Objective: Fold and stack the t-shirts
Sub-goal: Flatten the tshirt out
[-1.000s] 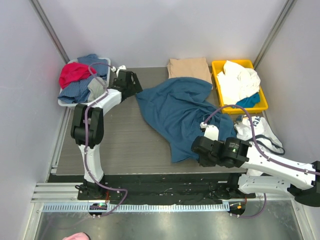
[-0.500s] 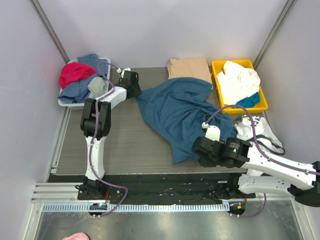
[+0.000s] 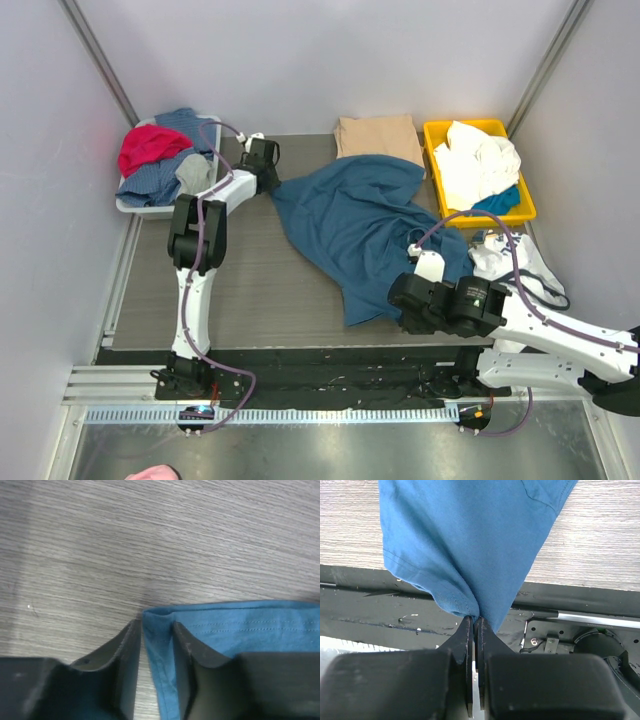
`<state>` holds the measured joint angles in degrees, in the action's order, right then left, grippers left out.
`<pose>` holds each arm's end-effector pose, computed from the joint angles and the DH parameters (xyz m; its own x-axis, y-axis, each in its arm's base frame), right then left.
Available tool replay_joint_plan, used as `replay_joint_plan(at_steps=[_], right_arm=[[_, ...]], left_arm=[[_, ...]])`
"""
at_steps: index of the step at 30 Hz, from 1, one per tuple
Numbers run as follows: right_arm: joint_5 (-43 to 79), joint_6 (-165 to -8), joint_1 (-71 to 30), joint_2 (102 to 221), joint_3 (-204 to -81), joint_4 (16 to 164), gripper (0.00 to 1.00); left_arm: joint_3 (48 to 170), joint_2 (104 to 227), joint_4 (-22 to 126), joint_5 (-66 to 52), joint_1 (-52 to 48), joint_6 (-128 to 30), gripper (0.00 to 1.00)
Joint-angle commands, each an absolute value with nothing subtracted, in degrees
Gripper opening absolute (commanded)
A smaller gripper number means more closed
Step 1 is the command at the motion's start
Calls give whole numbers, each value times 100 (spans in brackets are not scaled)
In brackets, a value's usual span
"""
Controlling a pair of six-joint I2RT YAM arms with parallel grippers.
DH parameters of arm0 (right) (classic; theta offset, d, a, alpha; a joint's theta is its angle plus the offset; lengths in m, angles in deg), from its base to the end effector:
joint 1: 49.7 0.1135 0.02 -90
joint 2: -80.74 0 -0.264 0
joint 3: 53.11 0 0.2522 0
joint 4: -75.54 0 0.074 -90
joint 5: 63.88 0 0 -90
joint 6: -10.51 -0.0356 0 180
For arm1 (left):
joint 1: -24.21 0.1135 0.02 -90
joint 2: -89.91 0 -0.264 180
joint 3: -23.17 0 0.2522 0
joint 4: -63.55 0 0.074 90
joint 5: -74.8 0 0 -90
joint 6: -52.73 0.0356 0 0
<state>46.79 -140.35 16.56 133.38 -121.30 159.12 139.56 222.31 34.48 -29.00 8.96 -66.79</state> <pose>0.0690 0.1258 0.2914 -0.8834 0.0212 -0.4681 -0.0651 0.9837 0.1674 0.5011 -0.1278 0.1620 -0.6403 -0.3214 -0.6977 -0.2557 0.9456 -0.2009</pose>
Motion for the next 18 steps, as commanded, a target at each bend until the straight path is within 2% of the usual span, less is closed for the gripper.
replay_joint_plan(at_steps=[1,2,3,5,13,18], right_arm=[[4809,-14198,1692,13224,-12171,15996,1],[4809,-14198,1692,13215,-12171,16005,1],[4818,-14206,1683,13215,-12171,15996,1],[4862,-14224,1692,13172,-12128,16005,1],[5563,-14373,1683,12952,-12206,15961,1],[6583,-14181,1692,12934,-13040,16022,1]], left_arm=[[14196,22316,3450,-3049,909,-6583,25],[14196,22324,3433,-3049,900,-6548,14],[14196,22342,3406,-3049,909,-6539,7],[14178,22307,3380,-3041,900,-6504,0],[13625,21324,3310,-2874,961,-6460,0],[13230,20121,3125,-2434,1155,-6671,0]])
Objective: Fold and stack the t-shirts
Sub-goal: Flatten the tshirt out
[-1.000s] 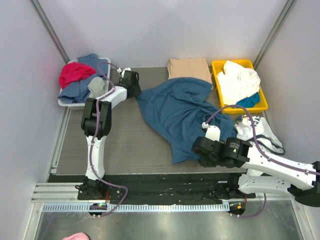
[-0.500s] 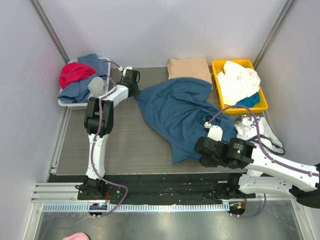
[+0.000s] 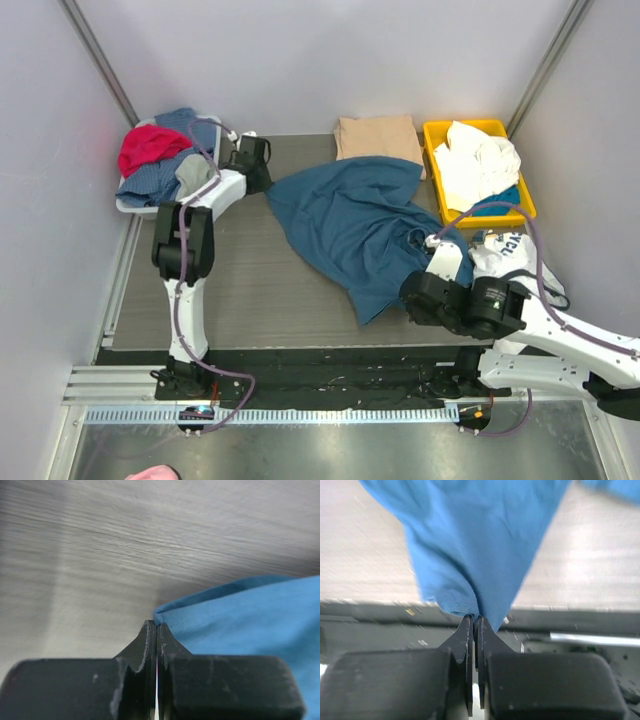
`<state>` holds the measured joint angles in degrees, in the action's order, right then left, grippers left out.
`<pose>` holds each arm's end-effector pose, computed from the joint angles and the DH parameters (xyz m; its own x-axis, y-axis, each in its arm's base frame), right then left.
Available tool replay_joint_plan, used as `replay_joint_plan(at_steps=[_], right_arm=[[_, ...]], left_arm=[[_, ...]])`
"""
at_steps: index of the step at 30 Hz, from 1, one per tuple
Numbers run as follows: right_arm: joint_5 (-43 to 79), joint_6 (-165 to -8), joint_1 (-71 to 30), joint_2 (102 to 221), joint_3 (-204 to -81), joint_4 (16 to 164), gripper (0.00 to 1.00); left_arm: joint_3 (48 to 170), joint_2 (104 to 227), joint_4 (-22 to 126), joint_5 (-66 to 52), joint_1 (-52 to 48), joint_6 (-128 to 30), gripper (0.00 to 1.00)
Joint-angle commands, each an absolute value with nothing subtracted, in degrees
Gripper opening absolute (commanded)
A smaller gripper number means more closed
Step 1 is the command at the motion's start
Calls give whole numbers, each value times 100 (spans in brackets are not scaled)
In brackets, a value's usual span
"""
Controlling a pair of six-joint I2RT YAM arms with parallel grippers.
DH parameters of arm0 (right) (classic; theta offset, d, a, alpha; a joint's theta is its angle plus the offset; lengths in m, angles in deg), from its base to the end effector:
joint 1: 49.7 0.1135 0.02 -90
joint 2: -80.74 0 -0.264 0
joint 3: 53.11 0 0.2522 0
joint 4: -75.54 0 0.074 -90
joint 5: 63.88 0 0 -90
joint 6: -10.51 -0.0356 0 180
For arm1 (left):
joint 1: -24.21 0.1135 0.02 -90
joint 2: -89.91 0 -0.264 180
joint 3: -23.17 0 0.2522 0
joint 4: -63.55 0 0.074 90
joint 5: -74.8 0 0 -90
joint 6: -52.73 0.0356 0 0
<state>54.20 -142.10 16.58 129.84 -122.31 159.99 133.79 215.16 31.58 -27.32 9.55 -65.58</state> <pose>0.0675 0.1119 0.3047 -0.8113 0.1011 -0.5759 -0.0119 0.9819 0.1891 0.4771 -0.1171 0.1863 -0.6700 -0.3040 -0.6773 -0.2384 0.9521 -0.1915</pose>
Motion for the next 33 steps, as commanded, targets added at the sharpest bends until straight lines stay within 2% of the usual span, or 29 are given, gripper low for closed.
replay_joint_plan(at_steps=[1,8,15,21,27,33], right_arm=[[6767,-14023,1683,12986,-13215,16031,1],[8472,-12933,1683,13698,-14814,15830,1],[9186,-11317,1648,14252,-15721,14830,1],[9275,-9667,1613,14542,-16425,13872,1],[9362,-9021,1507,14788,-16829,13659,1],[8949,-9152,1411,14683,-16479,13553,1]], left_arm=[[13107,19640,3090,-2425,1172,-6654,0],[12710,17337,2511,-2566,1418,-6417,0],[13123,15788,1509,-2891,1647,-5969,0],[14045,15338,568,-2882,1638,-5696,0],[14564,15012,23,-2891,1638,-5599,0],[14022,14854,101,-2777,1638,-5686,0]])
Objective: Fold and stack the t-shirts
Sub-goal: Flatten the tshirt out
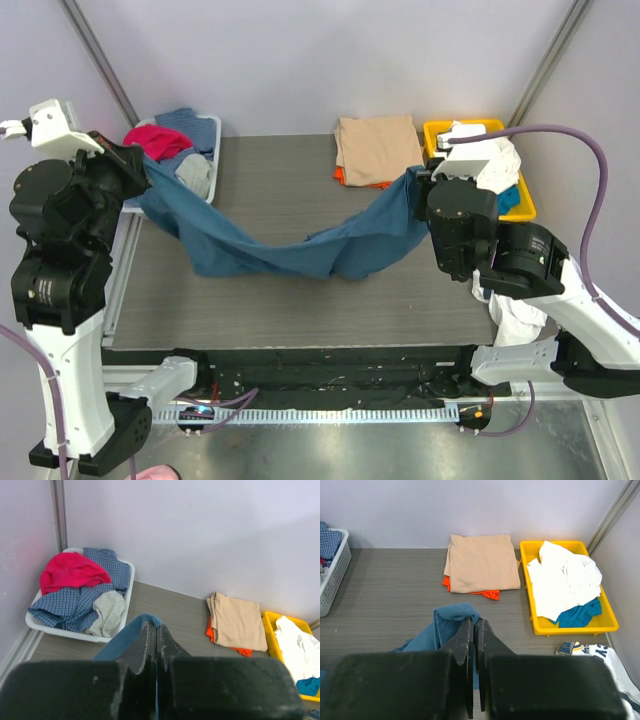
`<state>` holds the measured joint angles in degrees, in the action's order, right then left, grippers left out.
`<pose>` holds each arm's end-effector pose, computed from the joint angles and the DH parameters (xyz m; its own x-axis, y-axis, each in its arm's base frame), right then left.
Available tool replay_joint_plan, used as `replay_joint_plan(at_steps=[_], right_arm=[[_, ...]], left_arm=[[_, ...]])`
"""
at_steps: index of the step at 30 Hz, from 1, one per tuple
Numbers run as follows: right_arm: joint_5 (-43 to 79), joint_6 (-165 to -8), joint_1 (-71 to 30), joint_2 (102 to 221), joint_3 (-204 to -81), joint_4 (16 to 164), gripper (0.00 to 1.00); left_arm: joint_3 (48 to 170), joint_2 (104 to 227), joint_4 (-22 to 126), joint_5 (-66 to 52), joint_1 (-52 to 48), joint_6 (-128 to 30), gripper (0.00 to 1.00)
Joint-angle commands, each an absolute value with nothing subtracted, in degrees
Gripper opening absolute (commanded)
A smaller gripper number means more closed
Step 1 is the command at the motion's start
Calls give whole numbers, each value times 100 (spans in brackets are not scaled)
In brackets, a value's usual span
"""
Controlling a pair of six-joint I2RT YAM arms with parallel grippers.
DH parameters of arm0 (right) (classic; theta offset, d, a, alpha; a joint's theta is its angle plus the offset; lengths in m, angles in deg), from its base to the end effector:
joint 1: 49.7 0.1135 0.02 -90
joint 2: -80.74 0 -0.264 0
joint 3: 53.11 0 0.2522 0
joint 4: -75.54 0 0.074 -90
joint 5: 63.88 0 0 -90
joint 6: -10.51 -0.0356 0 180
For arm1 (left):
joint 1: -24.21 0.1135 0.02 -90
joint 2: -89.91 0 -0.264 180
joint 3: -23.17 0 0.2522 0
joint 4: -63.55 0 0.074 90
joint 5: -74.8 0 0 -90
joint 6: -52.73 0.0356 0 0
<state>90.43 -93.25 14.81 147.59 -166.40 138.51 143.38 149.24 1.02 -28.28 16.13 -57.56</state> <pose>0.1046 0.1448 0.5136 -0.1236 -0.0196 -0.9921 0.0102 0.9997 -0.0210 0.1167 -0.0084 0.5578 0.0035 -0.3417 -0.9398 -0.0915 0.9358 -0.3405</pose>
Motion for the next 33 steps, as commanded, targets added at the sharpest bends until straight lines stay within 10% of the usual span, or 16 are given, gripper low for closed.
replay_joint_plan(at_steps=[1,12,26,33], right_arm=[[8932,-9266,1402,14640,-16295,13544,1],[6546,-8485,-1449,15384,-16626,12745,1],[5117,-8301,-2676,18076,-22181,12965,1],[4880,-8159,-2668,16504,-20154,11988,1]], left_arm=[[13924,14854,162,-2690,1647,-5713,0],[14458,16020,672,-2478,1638,-5494,0],[17519,17431,435,-2250,1665,-5440,0],[16473,16401,883,-2372,1665,-5511,0]])
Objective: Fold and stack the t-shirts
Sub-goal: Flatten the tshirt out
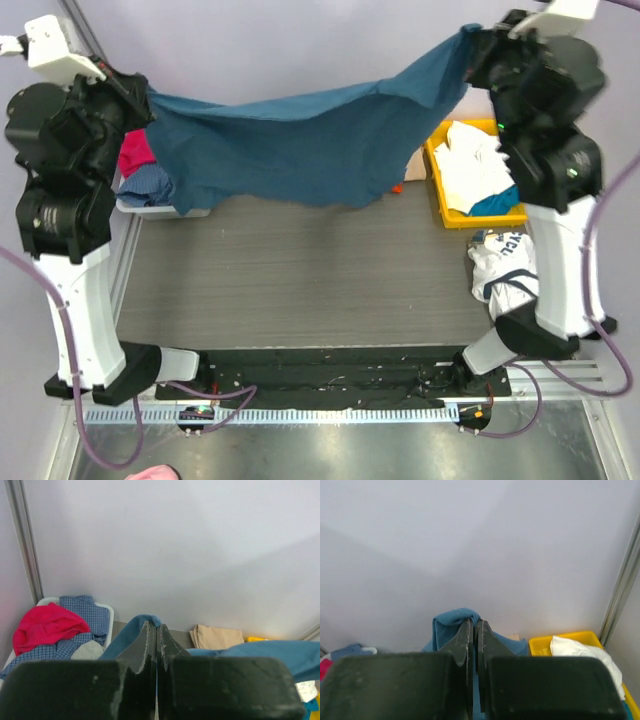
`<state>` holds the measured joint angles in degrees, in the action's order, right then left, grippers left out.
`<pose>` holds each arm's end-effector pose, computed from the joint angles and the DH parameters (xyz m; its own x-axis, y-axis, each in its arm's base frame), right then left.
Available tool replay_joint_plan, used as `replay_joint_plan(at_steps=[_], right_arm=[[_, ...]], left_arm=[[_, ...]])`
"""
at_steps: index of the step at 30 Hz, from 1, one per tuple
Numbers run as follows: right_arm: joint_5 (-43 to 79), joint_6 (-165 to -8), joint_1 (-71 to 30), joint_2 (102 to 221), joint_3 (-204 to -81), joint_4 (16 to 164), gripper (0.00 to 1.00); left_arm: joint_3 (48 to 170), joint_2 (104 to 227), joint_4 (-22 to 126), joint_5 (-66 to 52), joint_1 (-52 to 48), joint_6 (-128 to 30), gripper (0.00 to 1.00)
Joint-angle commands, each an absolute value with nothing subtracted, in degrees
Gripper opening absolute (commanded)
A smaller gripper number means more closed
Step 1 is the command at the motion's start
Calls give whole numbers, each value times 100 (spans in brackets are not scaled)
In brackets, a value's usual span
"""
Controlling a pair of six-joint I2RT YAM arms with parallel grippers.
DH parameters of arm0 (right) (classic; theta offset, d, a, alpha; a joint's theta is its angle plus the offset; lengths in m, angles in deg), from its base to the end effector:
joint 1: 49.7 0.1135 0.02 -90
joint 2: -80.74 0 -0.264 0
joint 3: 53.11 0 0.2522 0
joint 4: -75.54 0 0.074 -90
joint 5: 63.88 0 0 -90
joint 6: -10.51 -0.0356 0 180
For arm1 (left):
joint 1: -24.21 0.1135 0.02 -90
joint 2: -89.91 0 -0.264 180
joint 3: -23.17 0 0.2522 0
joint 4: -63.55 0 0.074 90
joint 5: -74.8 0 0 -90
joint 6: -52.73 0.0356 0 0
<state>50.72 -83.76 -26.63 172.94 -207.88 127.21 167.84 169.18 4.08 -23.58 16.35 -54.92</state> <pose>0.2365 0.0846 0.6213 0.1750 0.1481 -0.9734 0.0068 0.9884 0.1516 0.1834 -0.0201 0.6135 0.1000 -0.3166 -0.9433 0.0231 0.9485 -0.3159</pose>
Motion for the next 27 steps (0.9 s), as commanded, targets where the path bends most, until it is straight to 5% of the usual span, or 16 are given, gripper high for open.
replay_joint_plan(at_steps=[1,18,27], right_arm=[[4801,-8186,-2676,16346,-20082,12049,1],[4317,-8423,-2676,15202,-19757,12613,1],[4906,-8089,-2694,16246,-19799,11980,1]], left_arm=[[16429,16340,840,-2381,1665,-5511,0],[15709,15240,497,-2794,1665,-5344,0],[15197,16346,1393,-2873,1665,-5124,0]])
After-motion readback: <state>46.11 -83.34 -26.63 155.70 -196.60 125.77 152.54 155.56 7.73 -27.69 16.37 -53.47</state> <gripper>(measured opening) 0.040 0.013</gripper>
